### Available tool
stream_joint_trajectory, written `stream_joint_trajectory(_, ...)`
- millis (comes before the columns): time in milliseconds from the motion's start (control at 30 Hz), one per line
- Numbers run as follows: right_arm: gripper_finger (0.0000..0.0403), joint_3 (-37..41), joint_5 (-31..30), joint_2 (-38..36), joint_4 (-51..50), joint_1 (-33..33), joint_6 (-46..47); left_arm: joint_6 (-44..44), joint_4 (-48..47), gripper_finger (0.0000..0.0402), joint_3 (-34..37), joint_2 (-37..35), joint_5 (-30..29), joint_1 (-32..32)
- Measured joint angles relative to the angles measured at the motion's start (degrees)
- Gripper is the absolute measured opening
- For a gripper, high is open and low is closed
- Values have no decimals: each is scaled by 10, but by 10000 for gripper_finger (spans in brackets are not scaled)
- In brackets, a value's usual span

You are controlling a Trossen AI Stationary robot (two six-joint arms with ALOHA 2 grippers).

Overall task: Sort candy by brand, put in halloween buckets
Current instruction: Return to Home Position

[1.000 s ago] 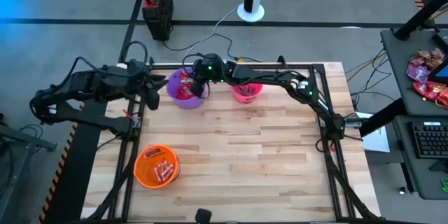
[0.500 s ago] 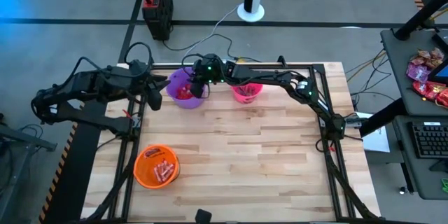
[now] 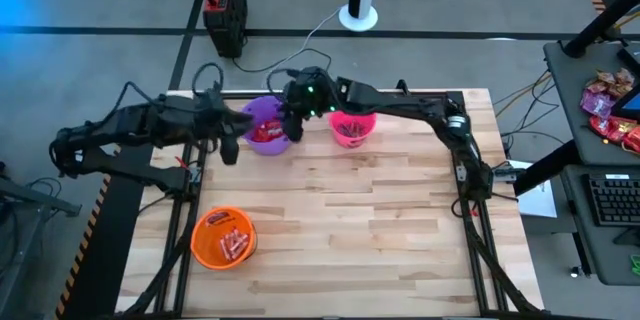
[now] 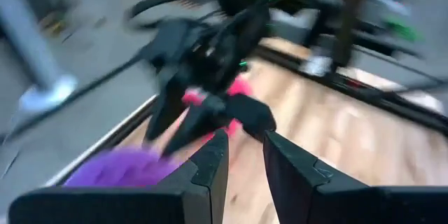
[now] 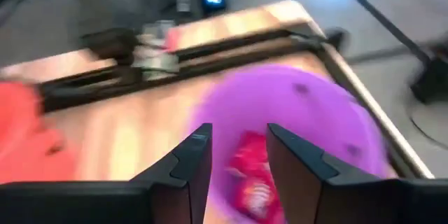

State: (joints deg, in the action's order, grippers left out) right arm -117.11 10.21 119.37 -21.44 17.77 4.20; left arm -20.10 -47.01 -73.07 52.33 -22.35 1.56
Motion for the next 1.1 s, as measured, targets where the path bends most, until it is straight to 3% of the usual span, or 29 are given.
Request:
stream_joint_trajectory(133, 123, 63, 18, -70, 36, -34, -33, 92, 161, 75, 94, -33, 80, 2)
stream_joint_trajectory(233, 124, 157, -17, -136, 88, -52, -24, 96, 271, 75, 201, -97, 101, 10)
stream_joint_trajectory(333, 128, 283, -68, -205, 165, -72, -14, 86, 387, 75, 314, -172, 157, 10)
stream_joint_trajectory(400, 130, 357, -92, -250, 220, -87, 25, 60, 471, 75, 372, -215, 173, 10)
stream_joint_trajectory(533, 132, 444, -83, -329, 308, -110, 147, 44, 635, 75, 459, -266, 169, 10)
stream_joint_trajectory(633, 130, 487, -87, -363, 330, -125, 199, 15, 651, 75, 501, -289, 173, 9)
stream_joint_trajectory(800, 128, 579, -94, -430, 353, -172, 30, -11, 649, 75, 551, -333, 95, 12)
stream_joint_trajectory(933, 132, 687, -149, -507, 459, -183, 24, 19, 649, 75, 571, -389, 110, 11)
stream_joint_trajectory(1100, 134, 808, -143, -601, 530, -181, 21, 66, 616, 75, 584, -456, 120, 12)
